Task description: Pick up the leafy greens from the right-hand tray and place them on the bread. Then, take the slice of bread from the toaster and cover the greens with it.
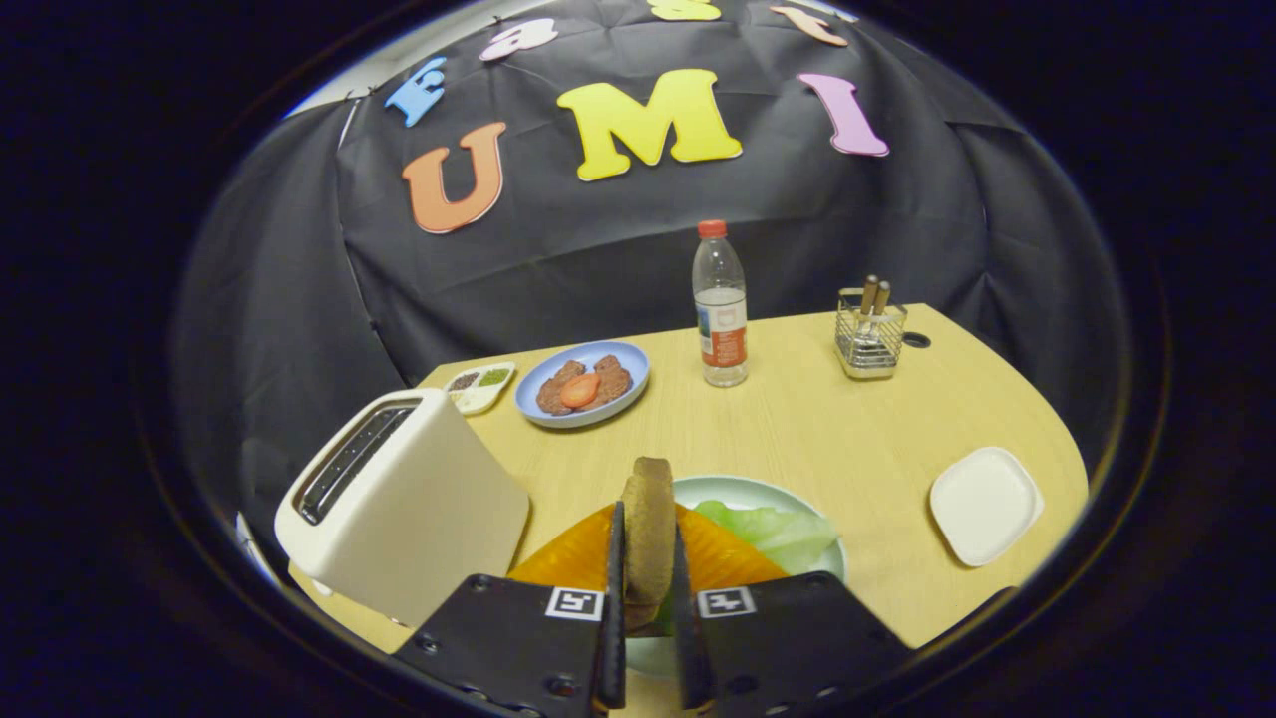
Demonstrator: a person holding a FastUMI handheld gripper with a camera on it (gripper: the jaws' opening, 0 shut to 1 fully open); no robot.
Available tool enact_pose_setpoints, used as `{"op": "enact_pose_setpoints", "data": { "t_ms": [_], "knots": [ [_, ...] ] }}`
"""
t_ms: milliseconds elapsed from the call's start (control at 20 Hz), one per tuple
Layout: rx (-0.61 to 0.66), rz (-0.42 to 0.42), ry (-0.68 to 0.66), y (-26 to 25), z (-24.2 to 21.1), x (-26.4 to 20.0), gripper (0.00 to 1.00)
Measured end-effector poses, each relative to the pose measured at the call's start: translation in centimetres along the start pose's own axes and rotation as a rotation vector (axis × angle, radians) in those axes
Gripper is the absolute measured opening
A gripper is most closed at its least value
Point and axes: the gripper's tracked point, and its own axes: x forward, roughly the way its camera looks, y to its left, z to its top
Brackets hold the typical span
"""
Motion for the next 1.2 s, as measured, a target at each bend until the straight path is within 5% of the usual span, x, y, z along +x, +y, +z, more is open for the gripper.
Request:
{"op": "enact_pose_setpoints", "data": {
  "t_ms": [100, 300, 650, 900, 1000, 1200],
  "knots": [
    [-0.004, -0.013, 0.003, -1.2, -0.4, 0.1, 0.27],
    [-0.025, -0.055, 0.003, -3.5, -0.6, 0.5, 0.61],
    [-0.079, -0.073, -0.045, -5.4, 1.2, -1.0, 0.78],
    [-0.158, -0.084, -0.155, -6.5, 5.3, -5.6, 0.87],
    [-0.180, -0.101, -0.207, -7.1, 7.3, -8.0, 0.98],
    [-0.212, -0.131, -0.293, -7.9, 11.6, -13.2, 0.97]
  ]
}}
